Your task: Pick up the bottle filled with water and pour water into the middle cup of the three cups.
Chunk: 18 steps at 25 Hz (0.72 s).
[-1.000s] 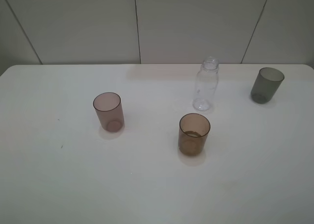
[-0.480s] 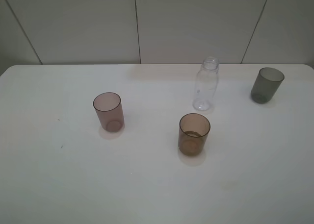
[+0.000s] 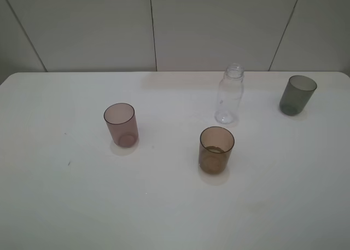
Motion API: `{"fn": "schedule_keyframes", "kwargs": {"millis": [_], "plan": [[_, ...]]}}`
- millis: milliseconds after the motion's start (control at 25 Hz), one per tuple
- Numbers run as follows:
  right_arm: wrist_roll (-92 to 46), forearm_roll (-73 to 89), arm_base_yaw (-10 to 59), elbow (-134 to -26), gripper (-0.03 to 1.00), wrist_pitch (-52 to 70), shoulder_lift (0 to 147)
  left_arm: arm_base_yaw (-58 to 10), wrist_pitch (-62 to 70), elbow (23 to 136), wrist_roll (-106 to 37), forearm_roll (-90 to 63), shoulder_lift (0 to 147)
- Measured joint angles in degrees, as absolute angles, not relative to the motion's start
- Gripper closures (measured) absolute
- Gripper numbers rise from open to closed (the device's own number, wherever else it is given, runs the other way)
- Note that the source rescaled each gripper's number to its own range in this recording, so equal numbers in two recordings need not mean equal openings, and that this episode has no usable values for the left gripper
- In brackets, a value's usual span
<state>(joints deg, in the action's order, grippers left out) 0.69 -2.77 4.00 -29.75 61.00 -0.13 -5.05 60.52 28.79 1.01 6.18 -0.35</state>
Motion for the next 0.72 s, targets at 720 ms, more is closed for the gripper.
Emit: {"fn": "schedule_keyframes", "kwargs": {"millis": [720], "plan": [[0.69,-2.84,4.00,-29.75,0.15,61.00,-0.13,-5.05,60.52,28.79,1.01,6.18,-0.35]]}}
